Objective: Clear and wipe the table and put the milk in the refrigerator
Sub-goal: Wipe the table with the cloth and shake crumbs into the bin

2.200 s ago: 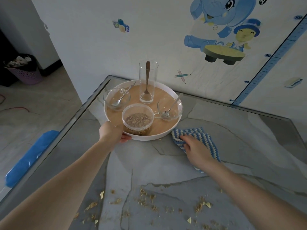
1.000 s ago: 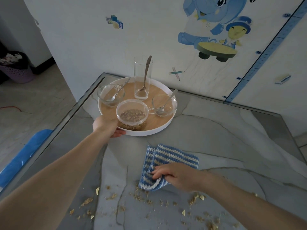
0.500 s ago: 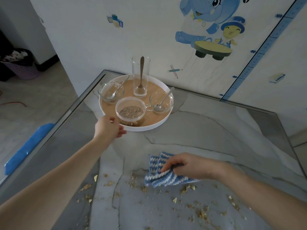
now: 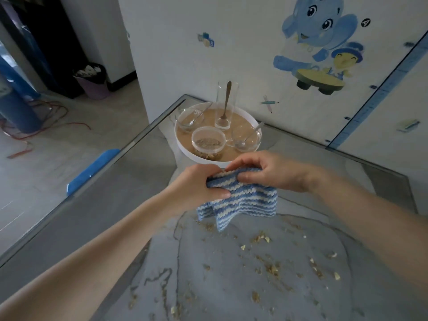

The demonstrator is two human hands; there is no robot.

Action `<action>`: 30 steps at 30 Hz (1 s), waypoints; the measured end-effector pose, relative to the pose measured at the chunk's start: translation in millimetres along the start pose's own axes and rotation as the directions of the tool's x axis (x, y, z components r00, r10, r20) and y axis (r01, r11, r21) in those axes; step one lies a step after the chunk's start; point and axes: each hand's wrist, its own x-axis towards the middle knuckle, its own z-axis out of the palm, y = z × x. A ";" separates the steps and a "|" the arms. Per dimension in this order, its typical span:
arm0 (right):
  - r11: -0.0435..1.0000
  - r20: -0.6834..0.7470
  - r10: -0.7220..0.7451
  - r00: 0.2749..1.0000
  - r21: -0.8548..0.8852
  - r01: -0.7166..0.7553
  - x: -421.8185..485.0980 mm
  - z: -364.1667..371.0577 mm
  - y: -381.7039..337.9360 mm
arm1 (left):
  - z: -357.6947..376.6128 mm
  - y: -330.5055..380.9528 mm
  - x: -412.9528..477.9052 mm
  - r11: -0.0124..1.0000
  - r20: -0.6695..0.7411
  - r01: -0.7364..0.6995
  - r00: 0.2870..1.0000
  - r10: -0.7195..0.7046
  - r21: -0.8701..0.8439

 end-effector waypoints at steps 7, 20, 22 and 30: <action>0.952 -0.002 -0.144 0.990 -0.274 0.138 52.9 16.2 -54.3 | -71.7 -37.8 -28.1 0.996 -0.330 0.022 0.944 0.006 0.083; 0.794 0.094 -0.127 0.987 -0.587 0.158 173.3 153.2 -15.8 | -31.1 -189.7 -46.7 0.868 -0.103 0.214 0.977 -0.187 0.448; 0.783 0.125 -0.049 0.991 -0.611 0.116 172.1 155.9 -9.9 | -23.4 -189.4 -46.2 0.898 -0.011 0.155 0.986 -0.165 0.413; 0.792 0.131 0.047 0.990 -0.609 0.043 130.6 142.3 20.4 | 11.0 -148.3 -54.8 0.917 0.098 0.064 0.989 -0.112 0.394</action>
